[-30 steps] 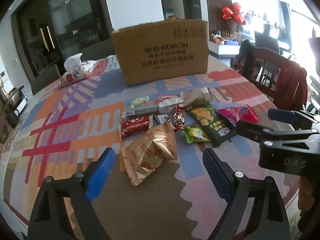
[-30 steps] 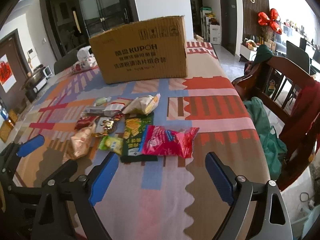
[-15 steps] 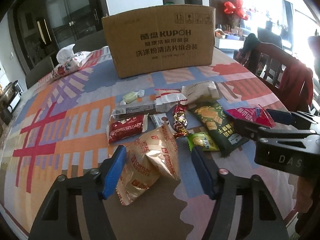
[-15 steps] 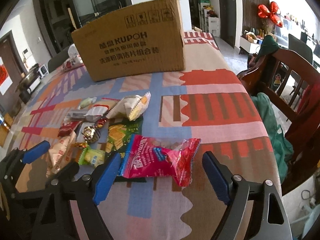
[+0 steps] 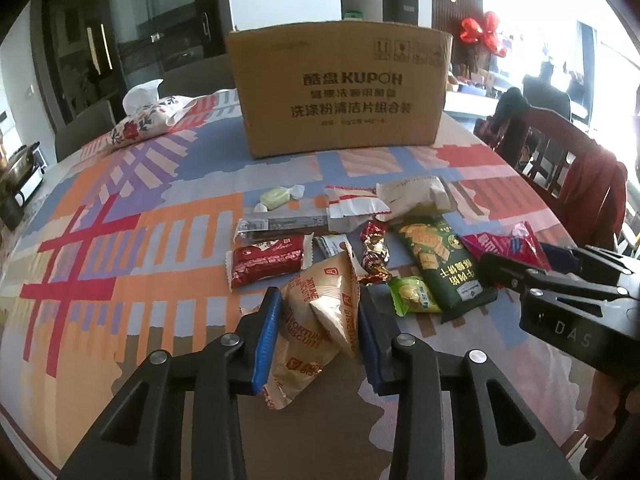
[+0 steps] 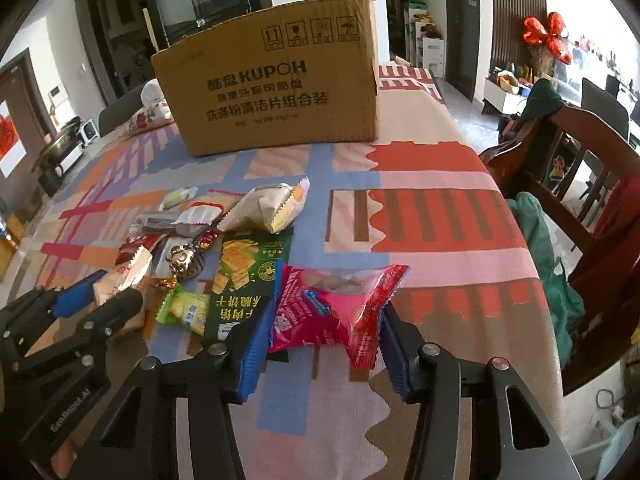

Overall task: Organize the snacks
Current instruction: 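Grasp the gold chip bag with the left gripper while the right grasps the pink bag, then carry both bags into the cardboard box and open both grippers, then move both grippers back down over the remaining snacks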

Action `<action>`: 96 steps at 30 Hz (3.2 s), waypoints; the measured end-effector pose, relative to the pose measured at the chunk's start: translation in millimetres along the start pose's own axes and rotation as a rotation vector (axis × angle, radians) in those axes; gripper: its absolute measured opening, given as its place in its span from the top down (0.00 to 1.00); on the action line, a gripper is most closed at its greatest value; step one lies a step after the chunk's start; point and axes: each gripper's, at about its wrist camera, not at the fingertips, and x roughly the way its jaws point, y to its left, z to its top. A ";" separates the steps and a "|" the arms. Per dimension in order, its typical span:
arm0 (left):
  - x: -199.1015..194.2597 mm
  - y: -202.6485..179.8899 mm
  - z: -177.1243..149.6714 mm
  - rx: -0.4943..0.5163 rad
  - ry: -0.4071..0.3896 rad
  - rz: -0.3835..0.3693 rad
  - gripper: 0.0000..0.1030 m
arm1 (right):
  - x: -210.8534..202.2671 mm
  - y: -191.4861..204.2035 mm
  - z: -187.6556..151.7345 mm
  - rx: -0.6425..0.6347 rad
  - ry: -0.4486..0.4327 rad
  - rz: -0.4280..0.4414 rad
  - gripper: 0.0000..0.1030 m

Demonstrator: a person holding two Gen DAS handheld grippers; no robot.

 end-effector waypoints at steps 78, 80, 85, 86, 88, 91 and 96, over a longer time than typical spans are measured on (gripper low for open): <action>3.4 60.1 240.3 -0.037 -0.163 -0.037 0.16 | -11.3 29.3 239.2 -0.144 -0.204 0.005 0.32; -7.8 61.8 231.4 -0.045 -0.186 -0.011 0.15 | -21.6 31.1 230.8 -0.147 -0.223 0.000 0.32; -44.0 62.5 206.3 -0.035 -0.258 0.025 0.10 | -48.4 39.1 206.5 -0.153 -0.270 -0.004 0.28; -49.3 63.1 202.9 -0.032 -0.269 0.030 0.09 | -53.4 41.1 201.3 -0.155 -0.272 0.001 0.28; -63.5 62.2 193.4 -0.031 -0.296 0.045 0.08 | -62.3 43.8 193.4 -0.156 -0.280 0.012 0.28; -78.3 62.5 179.1 -0.016 -0.315 0.045 0.08 | -73.5 48.2 180.3 -0.154 -0.282 0.031 0.28; -89.5 65.5 152.7 -0.014 -0.304 0.034 0.08 | -86.4 54.9 154.3 -0.156 -0.275 0.043 0.28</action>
